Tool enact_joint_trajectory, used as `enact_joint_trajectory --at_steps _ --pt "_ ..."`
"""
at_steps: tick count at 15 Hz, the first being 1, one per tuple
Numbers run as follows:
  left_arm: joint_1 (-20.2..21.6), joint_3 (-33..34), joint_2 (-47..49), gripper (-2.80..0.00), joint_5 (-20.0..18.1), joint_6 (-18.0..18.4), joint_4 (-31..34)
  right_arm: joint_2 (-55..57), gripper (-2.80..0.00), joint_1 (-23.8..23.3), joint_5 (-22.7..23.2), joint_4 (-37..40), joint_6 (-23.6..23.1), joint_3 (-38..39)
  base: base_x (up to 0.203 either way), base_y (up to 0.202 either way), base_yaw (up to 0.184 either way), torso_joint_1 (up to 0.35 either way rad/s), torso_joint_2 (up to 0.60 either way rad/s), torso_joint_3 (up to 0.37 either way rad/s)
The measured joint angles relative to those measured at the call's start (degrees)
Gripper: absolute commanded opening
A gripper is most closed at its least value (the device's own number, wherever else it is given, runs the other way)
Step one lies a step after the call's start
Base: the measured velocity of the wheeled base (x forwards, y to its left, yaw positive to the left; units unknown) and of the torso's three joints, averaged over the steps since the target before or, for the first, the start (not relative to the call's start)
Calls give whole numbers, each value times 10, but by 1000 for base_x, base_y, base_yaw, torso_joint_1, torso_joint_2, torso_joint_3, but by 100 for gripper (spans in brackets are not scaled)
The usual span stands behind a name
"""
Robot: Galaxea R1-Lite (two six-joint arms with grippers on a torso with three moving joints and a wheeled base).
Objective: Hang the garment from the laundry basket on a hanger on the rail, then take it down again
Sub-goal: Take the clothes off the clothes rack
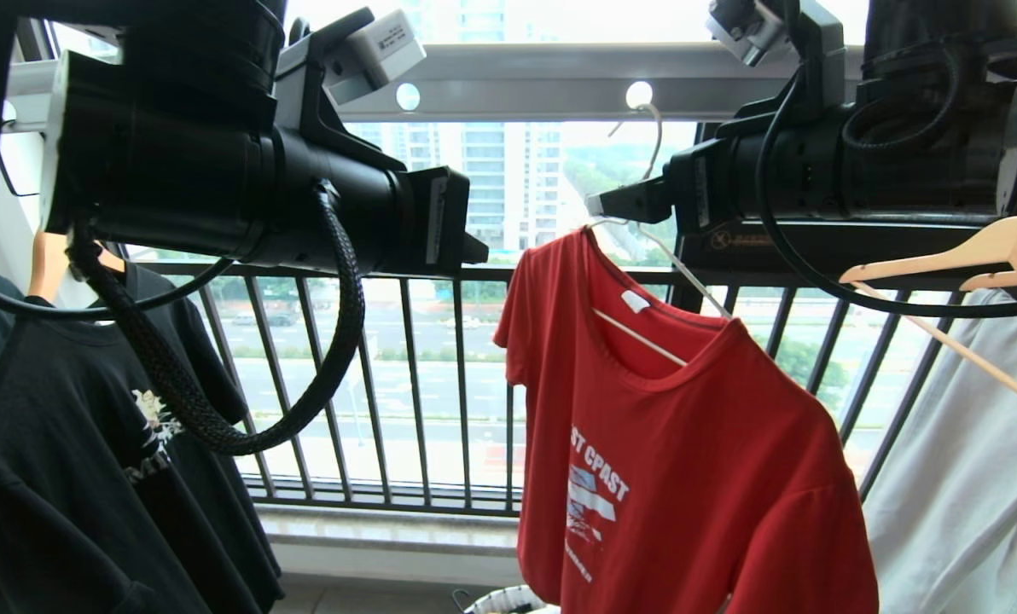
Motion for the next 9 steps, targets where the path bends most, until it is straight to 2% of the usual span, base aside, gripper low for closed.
enact_joint_trajectory --at_steps 1,2,7,9 --pt "2 -1 0 -280 0 0 0 15 0 1 -1 0 6 -15 0 0 0 0 0 0" --pt "4 -2 0 -280 0 0 0 29 -280 1 -4 -1 11 -31 0 0 0 0 0 0" --pt "11 -8 15 -280 -1 1 0 79 -280 0 -18 0 12 -76 0 0 0 0 0 0" --pt "23 -16 34 -280 -13 3 -2 85 -280 0 -19 0 11 -81 0 0 0 0 0 0"
